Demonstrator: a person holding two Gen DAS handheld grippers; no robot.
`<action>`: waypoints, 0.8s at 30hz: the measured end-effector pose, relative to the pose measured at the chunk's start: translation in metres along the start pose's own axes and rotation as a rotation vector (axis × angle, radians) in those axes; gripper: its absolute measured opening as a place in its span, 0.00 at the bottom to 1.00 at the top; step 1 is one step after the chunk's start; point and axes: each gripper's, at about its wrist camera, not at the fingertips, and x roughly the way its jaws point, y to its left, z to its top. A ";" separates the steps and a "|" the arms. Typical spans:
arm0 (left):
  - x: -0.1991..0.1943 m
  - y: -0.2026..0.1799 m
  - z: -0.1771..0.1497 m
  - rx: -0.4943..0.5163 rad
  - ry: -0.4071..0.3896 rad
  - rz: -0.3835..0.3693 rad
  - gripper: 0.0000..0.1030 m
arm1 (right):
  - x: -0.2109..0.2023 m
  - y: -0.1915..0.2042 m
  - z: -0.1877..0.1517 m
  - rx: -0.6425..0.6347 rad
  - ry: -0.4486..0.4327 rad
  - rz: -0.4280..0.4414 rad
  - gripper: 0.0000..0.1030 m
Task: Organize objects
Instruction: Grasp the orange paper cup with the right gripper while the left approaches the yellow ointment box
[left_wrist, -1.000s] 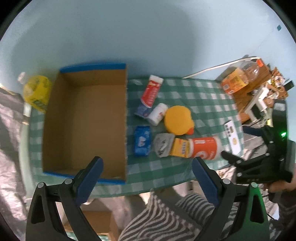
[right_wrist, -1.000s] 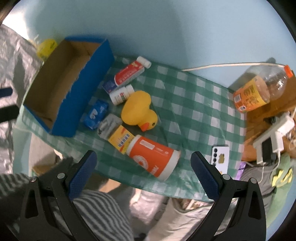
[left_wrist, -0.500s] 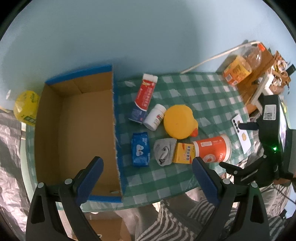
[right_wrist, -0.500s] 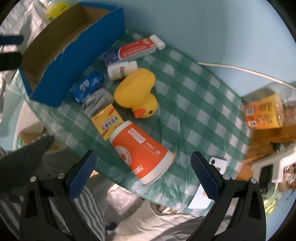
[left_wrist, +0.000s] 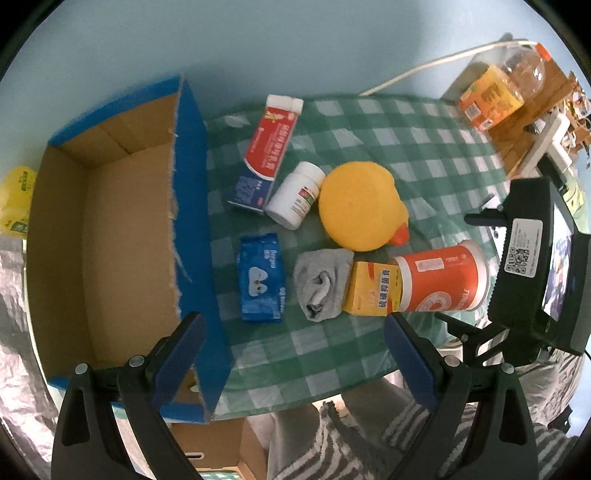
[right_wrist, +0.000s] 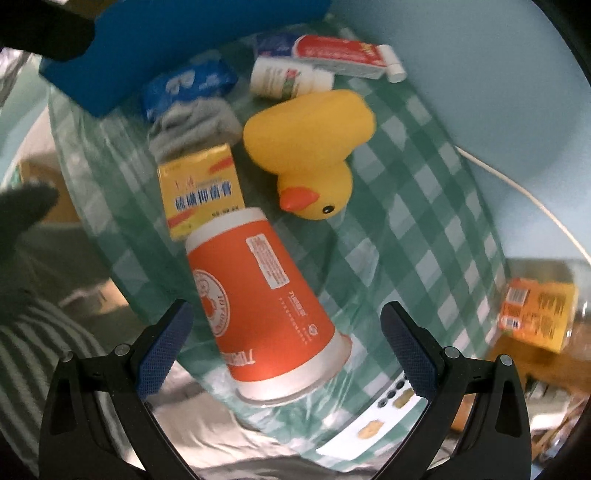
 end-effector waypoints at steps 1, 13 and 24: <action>0.003 -0.001 0.000 0.004 0.004 -0.001 0.94 | 0.002 0.000 0.000 -0.009 -0.003 0.002 0.98; 0.037 -0.006 0.005 0.045 0.062 0.000 0.94 | 0.029 0.009 0.000 -0.057 0.011 -0.006 0.84; 0.057 -0.031 0.005 0.064 0.115 -0.038 0.94 | 0.045 -0.036 -0.024 0.297 0.098 0.071 0.77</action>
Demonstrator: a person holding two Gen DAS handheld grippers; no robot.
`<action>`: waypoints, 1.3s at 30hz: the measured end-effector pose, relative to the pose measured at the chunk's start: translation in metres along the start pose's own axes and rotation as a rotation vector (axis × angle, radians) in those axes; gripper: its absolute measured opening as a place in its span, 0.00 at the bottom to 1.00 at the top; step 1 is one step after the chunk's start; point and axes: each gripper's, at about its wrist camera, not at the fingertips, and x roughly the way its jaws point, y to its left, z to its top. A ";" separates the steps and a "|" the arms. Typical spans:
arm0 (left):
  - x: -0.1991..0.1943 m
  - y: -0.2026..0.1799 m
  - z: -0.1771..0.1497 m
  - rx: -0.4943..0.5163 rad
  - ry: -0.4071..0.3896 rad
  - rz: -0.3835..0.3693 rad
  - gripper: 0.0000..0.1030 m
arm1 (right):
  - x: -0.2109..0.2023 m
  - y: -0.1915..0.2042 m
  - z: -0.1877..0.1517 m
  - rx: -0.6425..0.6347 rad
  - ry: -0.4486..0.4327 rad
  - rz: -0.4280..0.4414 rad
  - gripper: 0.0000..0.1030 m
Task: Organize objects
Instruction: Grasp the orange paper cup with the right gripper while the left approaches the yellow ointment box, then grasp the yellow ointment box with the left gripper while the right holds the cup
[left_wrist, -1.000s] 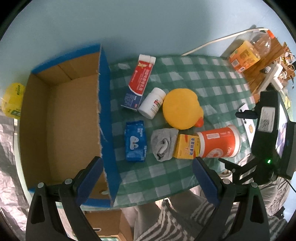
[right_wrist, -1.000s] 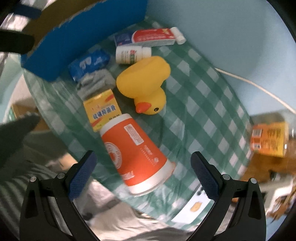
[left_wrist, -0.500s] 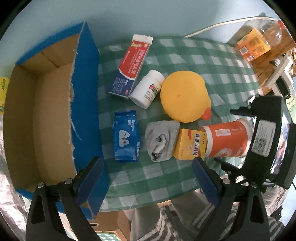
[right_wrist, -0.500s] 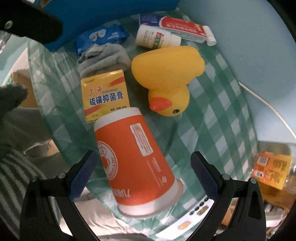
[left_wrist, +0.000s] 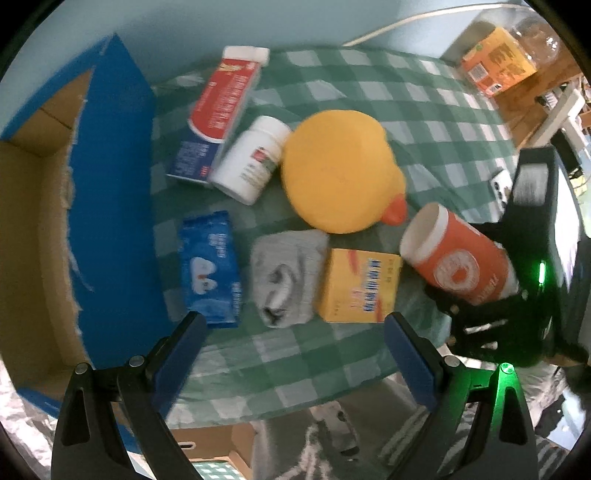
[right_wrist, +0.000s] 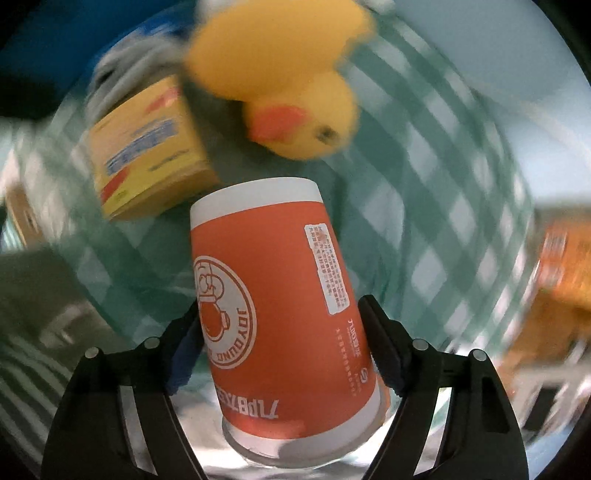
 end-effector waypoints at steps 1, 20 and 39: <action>0.000 -0.003 0.000 -0.001 0.002 -0.013 0.94 | 0.000 -0.010 -0.001 0.074 0.008 0.037 0.77; 0.043 -0.037 0.015 -0.027 0.044 -0.112 0.78 | -0.006 -0.096 -0.043 0.651 -0.018 0.263 0.77; 0.066 -0.074 0.020 -0.009 0.090 -0.092 0.77 | -0.020 -0.135 -0.058 0.752 -0.012 0.219 0.76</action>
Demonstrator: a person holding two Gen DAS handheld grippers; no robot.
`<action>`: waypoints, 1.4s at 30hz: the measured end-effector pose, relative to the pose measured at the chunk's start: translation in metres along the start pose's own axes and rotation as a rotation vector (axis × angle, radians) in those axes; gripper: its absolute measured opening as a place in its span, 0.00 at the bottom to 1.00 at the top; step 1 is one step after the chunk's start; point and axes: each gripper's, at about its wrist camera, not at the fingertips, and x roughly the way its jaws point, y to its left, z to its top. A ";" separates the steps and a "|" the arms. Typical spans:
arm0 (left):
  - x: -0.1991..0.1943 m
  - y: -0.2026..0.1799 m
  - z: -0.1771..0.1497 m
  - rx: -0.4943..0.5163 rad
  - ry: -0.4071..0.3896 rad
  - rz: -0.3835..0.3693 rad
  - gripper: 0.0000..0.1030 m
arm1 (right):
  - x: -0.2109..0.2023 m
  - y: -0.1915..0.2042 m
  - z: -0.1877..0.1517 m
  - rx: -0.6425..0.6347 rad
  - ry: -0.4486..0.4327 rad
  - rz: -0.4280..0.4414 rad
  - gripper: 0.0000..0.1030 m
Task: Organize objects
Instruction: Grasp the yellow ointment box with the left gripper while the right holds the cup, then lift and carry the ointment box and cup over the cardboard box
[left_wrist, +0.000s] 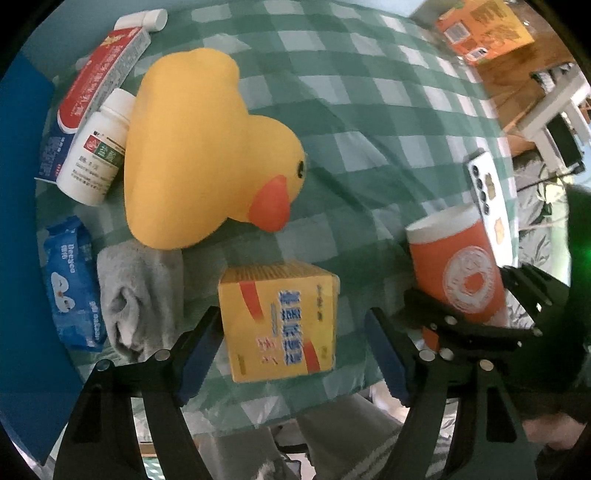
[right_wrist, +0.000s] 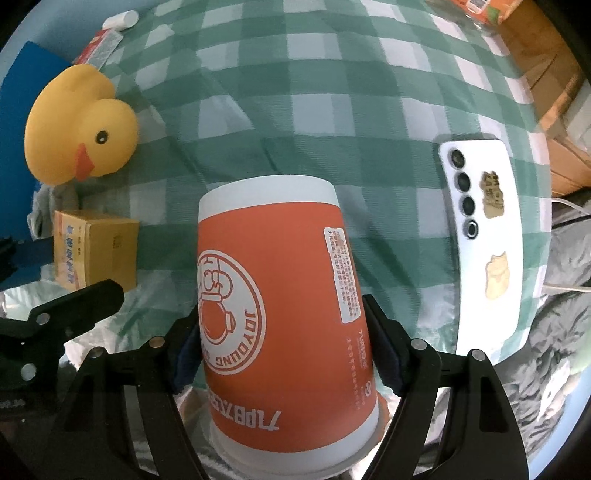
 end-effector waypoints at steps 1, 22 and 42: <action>0.002 0.001 0.002 -0.009 0.003 0.004 0.77 | -0.002 -0.002 0.002 0.002 -0.003 -0.003 0.76; 0.014 -0.006 0.011 0.064 0.014 0.075 0.53 | -0.034 -0.019 0.043 0.127 -0.047 -0.002 0.74; -0.076 0.005 0.000 0.185 -0.143 0.080 0.52 | -0.139 -0.028 0.089 0.150 -0.172 0.012 0.74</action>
